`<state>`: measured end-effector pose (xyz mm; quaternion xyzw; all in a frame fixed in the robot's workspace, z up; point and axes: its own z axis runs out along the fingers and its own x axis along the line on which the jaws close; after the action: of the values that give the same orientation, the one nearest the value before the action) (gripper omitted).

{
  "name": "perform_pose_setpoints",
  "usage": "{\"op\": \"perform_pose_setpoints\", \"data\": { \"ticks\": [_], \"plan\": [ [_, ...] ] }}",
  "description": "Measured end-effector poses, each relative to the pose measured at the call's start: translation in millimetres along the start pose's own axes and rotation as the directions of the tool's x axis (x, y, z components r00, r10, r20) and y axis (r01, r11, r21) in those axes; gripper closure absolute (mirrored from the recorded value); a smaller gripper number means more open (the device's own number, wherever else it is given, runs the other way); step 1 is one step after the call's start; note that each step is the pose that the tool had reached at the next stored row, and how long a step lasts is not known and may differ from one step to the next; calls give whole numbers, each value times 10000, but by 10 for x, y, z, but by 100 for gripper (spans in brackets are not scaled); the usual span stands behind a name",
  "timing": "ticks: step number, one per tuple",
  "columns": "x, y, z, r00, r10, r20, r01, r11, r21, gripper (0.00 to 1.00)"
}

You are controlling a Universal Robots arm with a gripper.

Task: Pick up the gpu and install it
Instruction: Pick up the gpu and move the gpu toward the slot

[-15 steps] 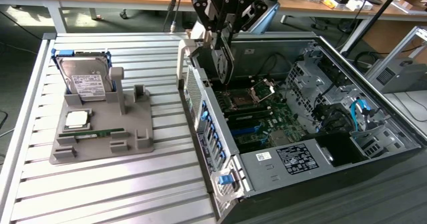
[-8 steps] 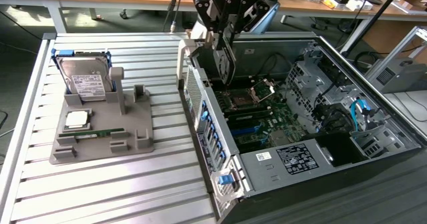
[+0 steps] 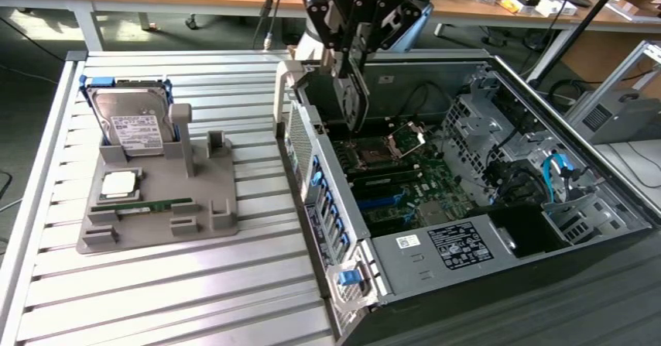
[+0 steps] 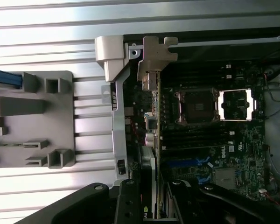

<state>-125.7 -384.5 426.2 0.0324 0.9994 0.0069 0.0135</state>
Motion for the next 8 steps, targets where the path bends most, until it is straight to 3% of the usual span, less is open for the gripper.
{"op": "perform_pose_setpoints", "data": {
  "ticks": [8],
  "plan": [
    [-49,-9,1,10000,0,0,0,10000,0,73]
  ]
}}
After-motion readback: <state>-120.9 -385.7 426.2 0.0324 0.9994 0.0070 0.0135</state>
